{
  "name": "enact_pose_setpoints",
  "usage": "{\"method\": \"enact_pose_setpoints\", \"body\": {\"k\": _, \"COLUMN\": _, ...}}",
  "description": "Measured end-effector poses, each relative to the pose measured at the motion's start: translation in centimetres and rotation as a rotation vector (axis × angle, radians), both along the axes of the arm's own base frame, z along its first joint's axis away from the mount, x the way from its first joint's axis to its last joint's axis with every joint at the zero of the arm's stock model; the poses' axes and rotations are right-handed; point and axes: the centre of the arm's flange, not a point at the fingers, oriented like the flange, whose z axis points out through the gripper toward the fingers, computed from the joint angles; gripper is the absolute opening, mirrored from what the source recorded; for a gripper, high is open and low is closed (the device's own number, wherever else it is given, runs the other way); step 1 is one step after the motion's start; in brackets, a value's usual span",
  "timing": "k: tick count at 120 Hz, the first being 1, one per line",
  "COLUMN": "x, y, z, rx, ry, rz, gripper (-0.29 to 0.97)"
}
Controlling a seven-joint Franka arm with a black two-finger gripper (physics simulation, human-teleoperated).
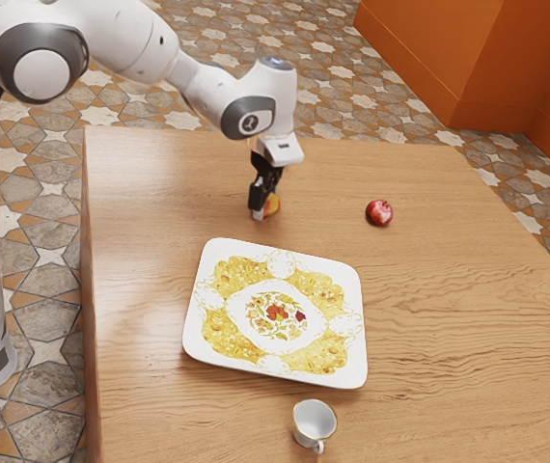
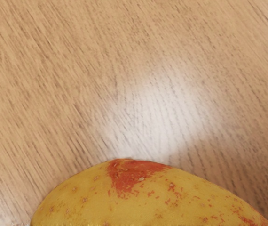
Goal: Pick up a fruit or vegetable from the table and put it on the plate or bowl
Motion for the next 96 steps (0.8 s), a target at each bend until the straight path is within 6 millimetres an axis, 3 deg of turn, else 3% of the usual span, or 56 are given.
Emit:
{"method": "enact_pose_setpoints", "body": {"k": 9, "x": 0.0, "y": -0.1, "z": 0.5, "rx": 0.004, "ry": -0.006, "rz": 0.000, "gripper": 0.28}}
{"method": "enact_pose_setpoints", "body": {"k": 18, "x": 0.0, "y": -0.5, "z": 1.4, "rx": 0.011, "ry": -0.019, "rz": -0.001, "gripper": 0.22}}
{"method": "enact_pose_setpoints", "body": {"k": 41, "x": -1.3, "y": -2.3, "z": 8.7, "rx": 0.020, "ry": -0.101, "rz": -0.013, "gripper": 0.16}}
{"method": "enact_pose_setpoints", "body": {"k": 47, "x": -1.2, "y": -5.0, "z": 10.4, "rx": 0.026, "ry": -0.111, "rz": -0.057, "gripper": 0.17}}
{"method": "enact_pose_setpoints", "body": {"k": 55, "x": -0.5, "y": -10.9, "z": 12.4, "rx": 0.047, "ry": -0.115, "rz": -0.158, "gripper": 0.16}}
{"method": "enact_pose_setpoints", "body": {"k": 62, "x": -0.5, "y": -15.9, "z": 13.0, "rx": 0.060, "ry": -0.104, "rz": -0.237, "gripper": 0.16}}
{"method": "enact_pose_setpoints", "body": {"k": 68, "x": -0.7, "y": -18.8, "z": 13.1, "rx": 0.067, "ry": -0.092, "rz": -0.280, "gripper": 0.15}}
{"method": "enact_pose_setpoints", "body": {"k": 96, "x": -1.7, "y": -25.3, "z": 12.4, "rx": 0.081, "ry": -0.043, "rz": -0.351, "gripper": 0.14}}
